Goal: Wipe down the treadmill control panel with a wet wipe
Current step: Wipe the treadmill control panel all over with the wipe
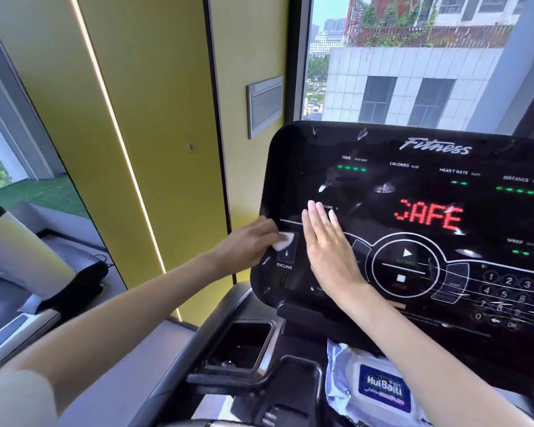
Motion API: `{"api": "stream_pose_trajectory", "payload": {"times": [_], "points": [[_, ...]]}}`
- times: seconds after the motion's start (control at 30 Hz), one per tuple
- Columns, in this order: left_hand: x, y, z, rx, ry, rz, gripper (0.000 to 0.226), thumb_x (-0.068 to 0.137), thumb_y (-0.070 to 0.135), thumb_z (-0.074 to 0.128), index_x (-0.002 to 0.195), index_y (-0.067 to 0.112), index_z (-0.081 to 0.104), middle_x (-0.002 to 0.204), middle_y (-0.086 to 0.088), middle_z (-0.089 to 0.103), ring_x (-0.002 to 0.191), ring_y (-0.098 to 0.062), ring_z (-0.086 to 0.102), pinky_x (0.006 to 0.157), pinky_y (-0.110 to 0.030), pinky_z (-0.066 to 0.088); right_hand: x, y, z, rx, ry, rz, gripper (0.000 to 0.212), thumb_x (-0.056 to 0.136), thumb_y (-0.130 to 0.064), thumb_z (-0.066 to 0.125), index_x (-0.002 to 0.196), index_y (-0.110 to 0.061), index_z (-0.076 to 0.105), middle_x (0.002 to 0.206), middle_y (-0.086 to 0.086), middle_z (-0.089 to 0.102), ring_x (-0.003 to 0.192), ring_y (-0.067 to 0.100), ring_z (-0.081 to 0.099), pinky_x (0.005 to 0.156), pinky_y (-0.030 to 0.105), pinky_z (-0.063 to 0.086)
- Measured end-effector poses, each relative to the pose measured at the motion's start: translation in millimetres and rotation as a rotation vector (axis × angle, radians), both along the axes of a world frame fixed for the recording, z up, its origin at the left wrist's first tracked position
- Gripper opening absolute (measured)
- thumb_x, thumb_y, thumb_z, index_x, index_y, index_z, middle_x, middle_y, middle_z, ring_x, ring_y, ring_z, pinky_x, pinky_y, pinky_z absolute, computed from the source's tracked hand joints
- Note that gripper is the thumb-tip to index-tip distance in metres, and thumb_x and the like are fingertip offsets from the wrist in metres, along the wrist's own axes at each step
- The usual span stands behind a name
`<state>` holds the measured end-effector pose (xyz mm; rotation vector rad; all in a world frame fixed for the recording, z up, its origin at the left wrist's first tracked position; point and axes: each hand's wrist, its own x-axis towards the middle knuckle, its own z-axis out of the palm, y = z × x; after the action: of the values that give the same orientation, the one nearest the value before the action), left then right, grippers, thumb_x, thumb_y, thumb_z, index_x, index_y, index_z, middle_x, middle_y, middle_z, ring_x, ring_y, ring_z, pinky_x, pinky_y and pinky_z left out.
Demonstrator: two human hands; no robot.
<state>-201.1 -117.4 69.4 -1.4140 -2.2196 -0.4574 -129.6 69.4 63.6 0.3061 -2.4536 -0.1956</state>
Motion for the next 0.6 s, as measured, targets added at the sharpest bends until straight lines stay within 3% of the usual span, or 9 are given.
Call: {"api": "stream_pose_trajectory", "payload": {"times": [0.07, 0.13, 0.17, 0.3, 0.43, 0.53, 0.6], "points": [[-7, -5, 6, -0.003, -0.018, 0.035, 0.034, 0.088, 0.002, 0.039, 0.109, 0.003, 0.064, 0.091, -0.012, 0.058, 0.082, -0.026, 0.055, 0.064, -0.039, 0.051, 0, 2, -1, 0.006, 0.001, 0.012, 0.057, 0.082, 0.009, 0.017, 0.137, 0.013, 0.03, 0.145, 0.03, 0.027, 0.136, 0.04, 0.026, 0.11, 0.05, 0.026], [-16, -6, 13, 0.237, -0.102, 0.185, 0.032, 0.088, -0.003, 0.045, 0.112, 0.004, 0.064, 0.088, -0.011, 0.058, 0.079, -0.025, 0.055, 0.066, -0.041, 0.05, -2, 3, -2, -0.005, 0.017, 0.013, 0.055, 0.083, 0.01, 0.021, 0.137, 0.013, 0.03, 0.145, 0.03, 0.028, 0.136, 0.04, 0.026, 0.11, 0.05, 0.026], [-15, -5, 13, 0.266, -0.108, 0.201, 0.031, 0.087, -0.006, 0.047, 0.111, 0.004, 0.064, 0.088, -0.011, 0.058, 0.079, -0.026, 0.055, 0.066, -0.042, 0.05, -2, 2, -2, -0.011, 0.023, 0.011, 0.054, 0.083, 0.01, 0.022, 0.137, 0.013, 0.03, 0.145, 0.03, 0.028, 0.136, 0.04, 0.026, 0.111, 0.05, 0.026], [2, -6, 0, -0.079, -0.03, -0.012, 0.03, 0.086, 0.003, 0.043, 0.107, 0.004, 0.064, 0.092, -0.012, 0.058, 0.085, -0.028, 0.056, 0.065, -0.041, 0.053, -1, 2, -1, -0.002, 0.019, 0.017, 0.059, 0.082, 0.007, 0.008, 0.137, 0.013, 0.03, 0.145, 0.03, 0.028, 0.136, 0.04, 0.027, 0.11, 0.05, 0.027], [-13, -7, 11, 0.234, -0.161, 0.203, 0.032, 0.086, -0.005, 0.046, 0.111, 0.005, 0.065, 0.091, -0.01, 0.058, 0.083, -0.025, 0.056, 0.07, -0.044, 0.051, -3, 1, -3, -0.03, 0.043, 0.006, 0.055, 0.081, 0.013, 0.027, 0.137, 0.013, 0.031, 0.145, 0.03, 0.028, 0.137, 0.039, 0.026, 0.111, 0.05, 0.025], [10, -6, -3, -0.038, -0.085, -0.012, 0.029, 0.084, -0.002, 0.047, 0.106, 0.003, 0.066, 0.091, -0.013, 0.059, 0.084, -0.028, 0.056, 0.068, -0.039, 0.051, -1, 1, -3, -0.032, 0.03, 0.02, 0.059, 0.081, 0.012, 0.011, 0.137, 0.013, 0.03, 0.145, 0.03, 0.028, 0.136, 0.04, 0.026, 0.11, 0.051, 0.027], [7, -9, -3, -0.069, -0.119, 0.003, 0.029, 0.083, -0.006, 0.051, 0.105, 0.003, 0.067, 0.091, -0.012, 0.059, 0.084, -0.027, 0.057, 0.07, -0.039, 0.05, -1, 3, -3, -0.026, 0.021, 0.026, 0.057, 0.081, 0.013, 0.018, 0.137, 0.013, 0.03, 0.145, 0.03, 0.028, 0.136, 0.04, 0.027, 0.11, 0.051, 0.027]]}}
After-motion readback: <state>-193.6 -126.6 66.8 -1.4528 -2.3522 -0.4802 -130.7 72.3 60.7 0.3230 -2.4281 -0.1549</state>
